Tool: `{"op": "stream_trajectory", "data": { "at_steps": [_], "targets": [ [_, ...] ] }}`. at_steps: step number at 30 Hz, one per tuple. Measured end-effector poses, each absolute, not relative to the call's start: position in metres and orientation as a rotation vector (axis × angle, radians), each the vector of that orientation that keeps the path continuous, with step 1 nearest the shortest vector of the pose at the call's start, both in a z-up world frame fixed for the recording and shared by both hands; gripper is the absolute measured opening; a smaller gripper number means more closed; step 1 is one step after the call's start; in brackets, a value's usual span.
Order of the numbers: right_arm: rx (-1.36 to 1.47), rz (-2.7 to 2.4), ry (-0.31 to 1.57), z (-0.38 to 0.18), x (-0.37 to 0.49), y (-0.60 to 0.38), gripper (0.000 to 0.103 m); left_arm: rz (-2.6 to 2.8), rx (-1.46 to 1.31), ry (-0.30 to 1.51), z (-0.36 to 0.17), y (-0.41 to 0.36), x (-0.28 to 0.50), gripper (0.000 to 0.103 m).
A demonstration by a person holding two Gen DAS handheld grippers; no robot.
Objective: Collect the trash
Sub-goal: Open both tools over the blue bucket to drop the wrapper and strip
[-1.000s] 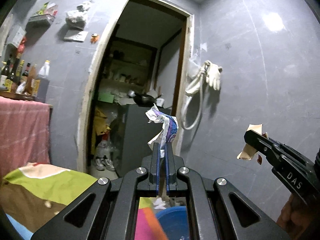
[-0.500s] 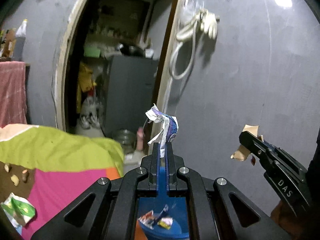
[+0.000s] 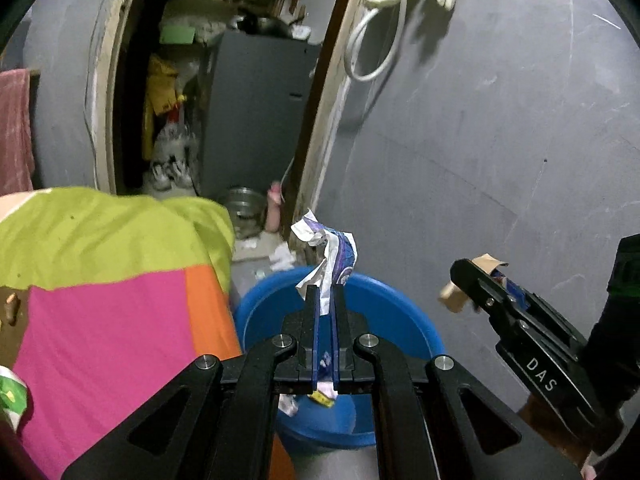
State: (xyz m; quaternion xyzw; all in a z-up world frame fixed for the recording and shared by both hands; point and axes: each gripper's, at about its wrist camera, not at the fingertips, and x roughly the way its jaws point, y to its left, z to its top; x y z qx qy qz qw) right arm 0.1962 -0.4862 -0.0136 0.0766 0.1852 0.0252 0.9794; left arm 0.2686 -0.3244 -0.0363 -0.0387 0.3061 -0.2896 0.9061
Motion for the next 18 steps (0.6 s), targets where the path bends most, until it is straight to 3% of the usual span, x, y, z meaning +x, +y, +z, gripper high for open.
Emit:
{"op": "stream_trajectory", "data": {
  "at_steps": [12, 18],
  "targets": [
    [0.179, 0.059, 0.418, -0.014, 0.205, -0.492, 0.030, -0.619, -0.112, 0.667, -0.035, -0.317, 0.276, 0.018],
    [0.188, 0.080, 0.439, -0.008, 0.206, -0.490, 0.049, -0.582, -0.157, 0.619, -0.017, -0.299, 0.269, 0.023]
  ]
}}
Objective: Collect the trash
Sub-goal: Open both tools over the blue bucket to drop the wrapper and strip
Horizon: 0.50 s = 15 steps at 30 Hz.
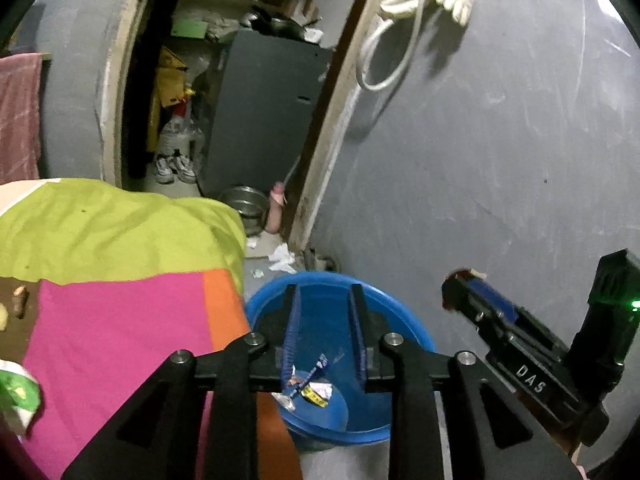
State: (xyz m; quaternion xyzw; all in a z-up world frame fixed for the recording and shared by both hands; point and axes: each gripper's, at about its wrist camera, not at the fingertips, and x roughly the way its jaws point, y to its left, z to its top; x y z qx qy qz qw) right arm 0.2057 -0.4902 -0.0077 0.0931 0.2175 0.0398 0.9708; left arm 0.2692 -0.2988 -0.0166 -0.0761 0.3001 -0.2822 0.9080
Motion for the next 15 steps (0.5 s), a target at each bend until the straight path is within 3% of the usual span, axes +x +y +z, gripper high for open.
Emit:
{"op": "stream_trajectory", "data": {
  "at_steps": [8, 15],
  "targets": [
    [0.214, 0.134, 0.573, -0.011, 0.220, -0.475, 0.052, -0.549, -0.175, 0.569, 0.008, -0.270, 0.260, 0.023],
    [0.179, 0.124, 0.502, 0.014, 0.202, -0.456, 0.052, -0.519, -0.179, 0.512, 0.025, -0.243, 0.244, 0.023]
  ]
}}
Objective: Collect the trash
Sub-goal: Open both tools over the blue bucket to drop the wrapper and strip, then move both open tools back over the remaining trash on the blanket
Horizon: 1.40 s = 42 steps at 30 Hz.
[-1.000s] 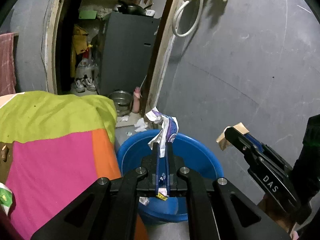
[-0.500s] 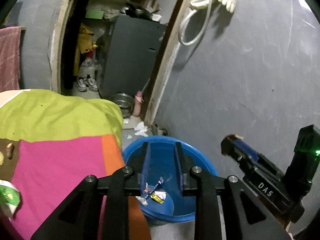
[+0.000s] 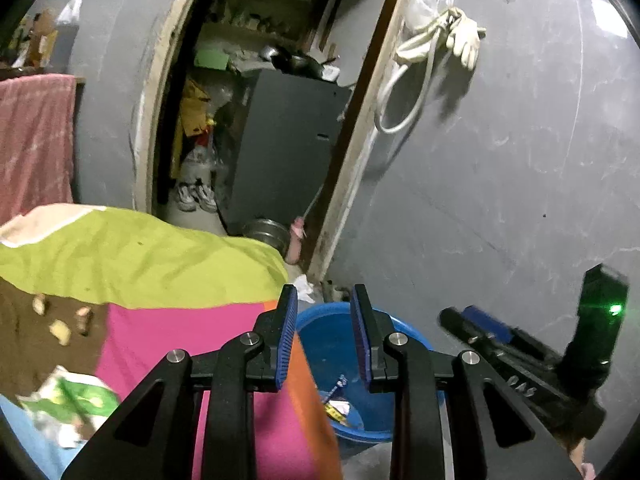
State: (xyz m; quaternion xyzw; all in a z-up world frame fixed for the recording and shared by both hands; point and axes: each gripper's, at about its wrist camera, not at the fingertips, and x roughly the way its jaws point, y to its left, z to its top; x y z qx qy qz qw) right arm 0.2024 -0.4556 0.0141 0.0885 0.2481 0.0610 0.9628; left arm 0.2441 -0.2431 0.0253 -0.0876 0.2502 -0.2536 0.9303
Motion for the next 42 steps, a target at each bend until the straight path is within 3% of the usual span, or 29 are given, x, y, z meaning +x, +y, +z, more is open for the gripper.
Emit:
{"op": "stream_trajectory", "data": {
  "at_steps": [4, 8, 10, 12, 17, 20, 30, 42],
  "targets": [
    [0.142, 0.118, 0.423, 0.043, 0.187, -0.439, 0.056, -0.495, -0.178, 0.476, 0.039, -0.219, 0.234, 0.026],
    [0.118, 0.133, 0.335, 0.072, 0.171, -0.417, 0.070, -0.459, -0.192, 0.423, 0.055, -0.186, 0.223, 0.039],
    [0.106, 0.141, 0.302, 0.083, 0.166, -0.405, 0.071, -0.438, -0.187, 0.403, 0.062, -0.170, 0.220, 0.046],
    [0.096, 0.150, 0.262, 0.094, 0.160, -0.392, 0.080, -0.412, -0.192, 0.374, 0.071, -0.152, 0.215, 0.063],
    [0.079, 0.172, 0.156, 0.115, 0.146, -0.354, 0.091, -0.354, -0.201, 0.309, 0.084, -0.103, 0.197, 0.085],
    [0.080, 0.188, 0.112, 0.120, 0.140, -0.333, 0.103, -0.313, -0.196, 0.275, 0.088, -0.079, 0.188, 0.099],
    [0.056, 0.280, 0.093, 0.105, 0.141, -0.268, 0.103, -0.180, -0.184, 0.257, 0.075, -0.003, 0.180, 0.101],
    [0.012, 0.337, 0.263, 0.038, 0.170, -0.221, 0.103, -0.129, -0.125, 0.379, 0.013, 0.035, 0.213, 0.101]
  ]
}}
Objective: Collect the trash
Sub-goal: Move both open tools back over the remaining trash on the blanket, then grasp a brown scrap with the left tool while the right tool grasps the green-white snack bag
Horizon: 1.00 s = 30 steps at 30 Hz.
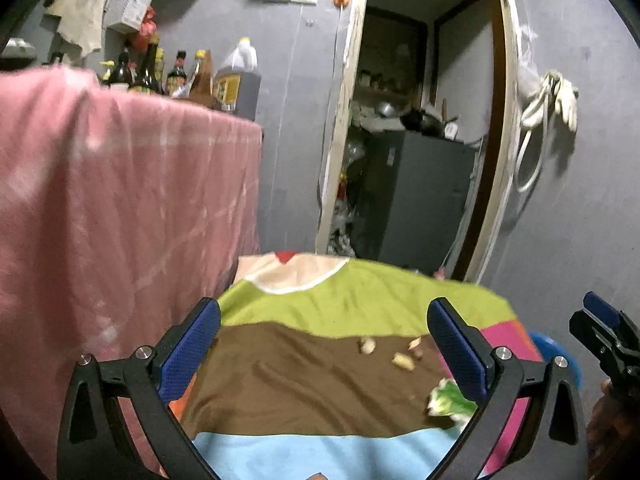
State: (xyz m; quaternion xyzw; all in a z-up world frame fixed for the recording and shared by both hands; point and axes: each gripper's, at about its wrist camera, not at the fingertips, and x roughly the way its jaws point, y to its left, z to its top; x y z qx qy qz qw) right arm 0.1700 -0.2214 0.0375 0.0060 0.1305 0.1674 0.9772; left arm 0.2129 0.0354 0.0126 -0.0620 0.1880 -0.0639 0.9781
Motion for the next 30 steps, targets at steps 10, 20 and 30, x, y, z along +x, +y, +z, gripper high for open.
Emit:
{"op": "stream_trajectory", "data": {
  "at_steps": [10, 20, 30],
  "targets": [
    [-0.053, 0.453, 0.557, -0.012, 0.204, -0.197, 0.085, -0.165, -0.110, 0.557, -0.026, 0.034, 0.258, 0.101],
    [-0.048, 0.534, 0.765, -0.045, 0.228, -0.186, 0.058, -0.198, -0.088, 0.665, -0.043, 0.022, 0.284, 0.100],
    [-0.090, 0.563, 0.786, -0.052, 0.238, -0.186, 0.017, -0.304, -0.069, 0.772, -0.058, 0.003, 0.315, 0.072]
  ]
}}
